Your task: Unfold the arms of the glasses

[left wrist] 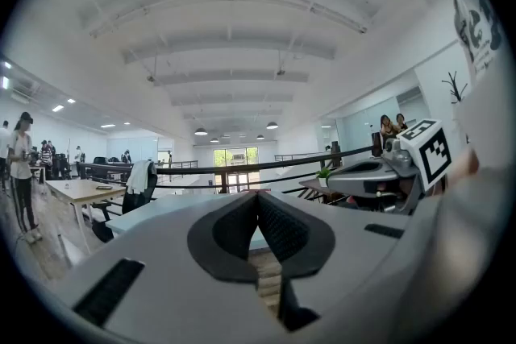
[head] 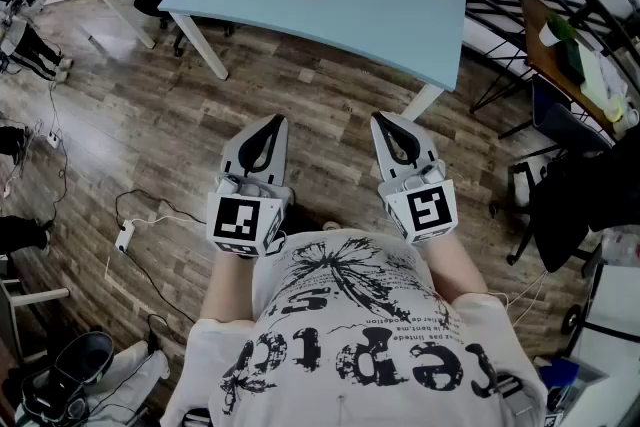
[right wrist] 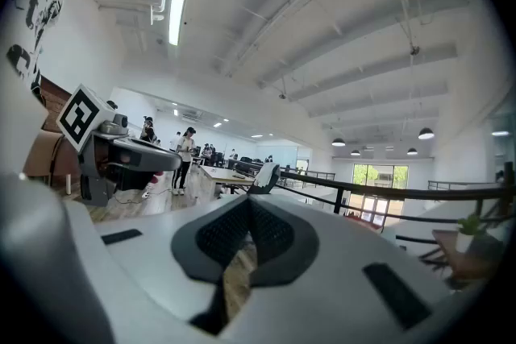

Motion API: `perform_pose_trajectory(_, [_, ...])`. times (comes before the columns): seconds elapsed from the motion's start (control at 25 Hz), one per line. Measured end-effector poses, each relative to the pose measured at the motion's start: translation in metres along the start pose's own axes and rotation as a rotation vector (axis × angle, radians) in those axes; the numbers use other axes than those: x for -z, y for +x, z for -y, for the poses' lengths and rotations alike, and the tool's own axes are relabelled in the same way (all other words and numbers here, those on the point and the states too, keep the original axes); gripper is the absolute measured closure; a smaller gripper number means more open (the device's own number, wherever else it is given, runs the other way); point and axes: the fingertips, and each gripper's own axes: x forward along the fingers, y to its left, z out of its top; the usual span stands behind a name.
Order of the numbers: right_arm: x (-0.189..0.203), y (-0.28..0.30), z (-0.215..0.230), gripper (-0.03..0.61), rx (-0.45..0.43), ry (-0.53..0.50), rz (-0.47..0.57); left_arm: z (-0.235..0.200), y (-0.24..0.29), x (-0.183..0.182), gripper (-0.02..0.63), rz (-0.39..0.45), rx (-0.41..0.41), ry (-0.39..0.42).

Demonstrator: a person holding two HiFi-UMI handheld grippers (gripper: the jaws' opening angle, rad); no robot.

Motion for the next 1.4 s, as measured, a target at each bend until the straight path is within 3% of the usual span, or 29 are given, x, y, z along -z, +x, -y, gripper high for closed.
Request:
perform_pose_trajectory(0.6, [0.022,0.024,0.001,0.569,-0.029,0.021,-0.03,-0.012,0.023,0.012,0.597,-0.033,-0.001,-0.016])
perform_pose_trajectory(0.84, [0.04,0.057,0.004,0.569,-0.03,0.039,-0.057,-0.039,0.038,0.03,0.597,-0.059,-0.02,-0.016])
perform_pose_trajectory(1.08, [0.049,0.135,0.011,0.569,-0.01,0.023,-0.086,-0.109,0.086,0.041,0.597,-0.048,-0.004,-0.061])
perform_pose_trajectory(1.4, [0.049,0.294,0.046,0.569,0.094,0.047,-0.158,-0.249,0.199,0.041,0.597,-0.028,0.095,-0.111])
